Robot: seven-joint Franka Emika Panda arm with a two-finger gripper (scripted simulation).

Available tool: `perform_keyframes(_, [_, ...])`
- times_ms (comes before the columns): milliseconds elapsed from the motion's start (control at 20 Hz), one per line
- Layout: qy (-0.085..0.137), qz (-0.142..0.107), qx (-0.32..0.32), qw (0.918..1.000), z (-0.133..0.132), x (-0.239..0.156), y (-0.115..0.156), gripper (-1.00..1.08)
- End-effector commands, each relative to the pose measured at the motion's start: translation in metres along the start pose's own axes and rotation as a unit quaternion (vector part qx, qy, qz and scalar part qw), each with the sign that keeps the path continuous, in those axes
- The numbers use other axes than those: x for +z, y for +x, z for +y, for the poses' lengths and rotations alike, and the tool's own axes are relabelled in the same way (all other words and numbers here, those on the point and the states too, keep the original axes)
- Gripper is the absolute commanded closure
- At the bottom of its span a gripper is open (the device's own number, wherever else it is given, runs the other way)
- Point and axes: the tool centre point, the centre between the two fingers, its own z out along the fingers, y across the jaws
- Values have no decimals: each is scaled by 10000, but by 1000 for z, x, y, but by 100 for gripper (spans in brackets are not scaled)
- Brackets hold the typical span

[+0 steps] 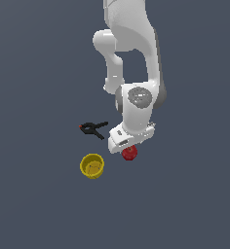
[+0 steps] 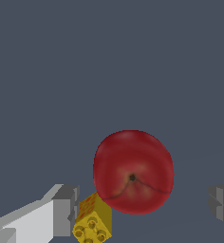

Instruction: Pick up a designated object from a clutter of objects.

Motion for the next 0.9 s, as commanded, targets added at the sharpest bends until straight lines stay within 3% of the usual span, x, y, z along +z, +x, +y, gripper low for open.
perform_keyframes(0, [-1,3,1,10000,0,1,0,-92])
perform_keyframes(800, [-2,10,-18,10000,0,51,0,-92])
perform_keyframes(850, [-2,10,-18,10000,0,51,0,108])
